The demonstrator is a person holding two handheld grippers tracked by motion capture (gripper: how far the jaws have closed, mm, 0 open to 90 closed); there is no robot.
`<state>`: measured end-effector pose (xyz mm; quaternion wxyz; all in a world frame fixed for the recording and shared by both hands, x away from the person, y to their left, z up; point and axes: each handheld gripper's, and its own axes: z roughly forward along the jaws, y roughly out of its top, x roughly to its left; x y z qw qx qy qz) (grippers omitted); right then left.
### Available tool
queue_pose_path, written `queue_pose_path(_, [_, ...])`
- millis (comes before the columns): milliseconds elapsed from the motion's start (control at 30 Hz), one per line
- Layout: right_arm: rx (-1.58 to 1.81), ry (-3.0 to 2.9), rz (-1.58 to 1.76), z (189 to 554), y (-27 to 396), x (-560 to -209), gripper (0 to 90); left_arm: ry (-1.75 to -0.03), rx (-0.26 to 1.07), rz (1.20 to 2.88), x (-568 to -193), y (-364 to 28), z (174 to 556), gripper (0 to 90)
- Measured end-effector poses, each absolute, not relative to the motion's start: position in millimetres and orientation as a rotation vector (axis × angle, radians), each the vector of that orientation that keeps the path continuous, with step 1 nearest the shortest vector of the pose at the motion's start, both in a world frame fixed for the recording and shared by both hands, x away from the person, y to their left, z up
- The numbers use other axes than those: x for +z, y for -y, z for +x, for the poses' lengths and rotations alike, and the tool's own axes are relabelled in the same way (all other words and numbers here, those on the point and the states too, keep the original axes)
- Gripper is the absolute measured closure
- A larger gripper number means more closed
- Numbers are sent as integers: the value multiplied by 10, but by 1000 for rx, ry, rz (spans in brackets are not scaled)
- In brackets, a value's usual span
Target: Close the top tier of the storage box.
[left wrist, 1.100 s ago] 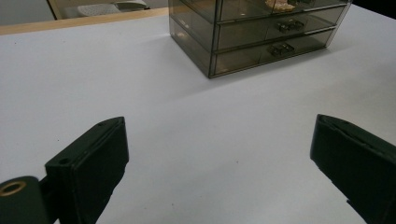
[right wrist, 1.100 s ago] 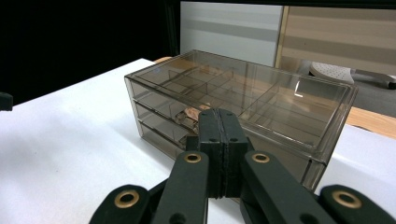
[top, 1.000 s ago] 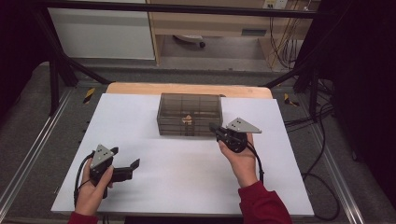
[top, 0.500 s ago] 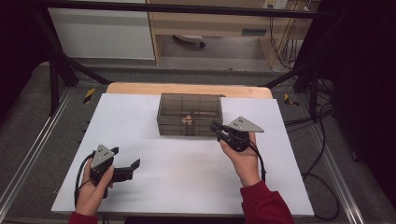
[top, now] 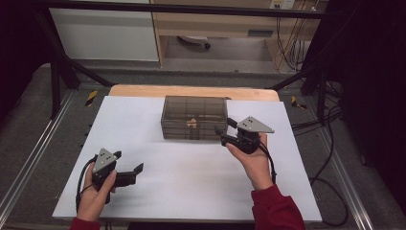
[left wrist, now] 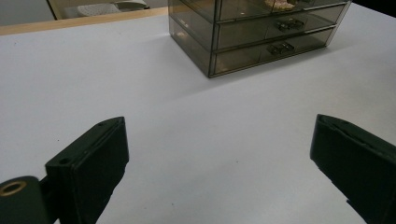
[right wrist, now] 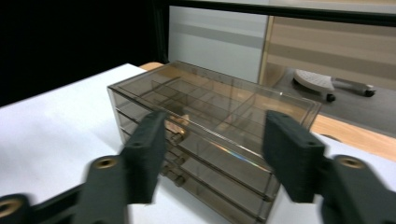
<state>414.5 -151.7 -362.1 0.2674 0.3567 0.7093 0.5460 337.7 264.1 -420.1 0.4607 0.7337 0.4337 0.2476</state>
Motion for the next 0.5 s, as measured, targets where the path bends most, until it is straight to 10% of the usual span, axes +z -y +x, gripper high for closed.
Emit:
queue_pose_path(267, [1449, -1939, 982, 4169, 1548, -3567, 103, -1064, 609, 1807, -4199, -2642, 3375, 48])
queue_pose_path(500, [1462, -1924, 996, 4162, 1596, -3513, 41, -1066, 605, 1809, -4203, -2638, 3377, 48])
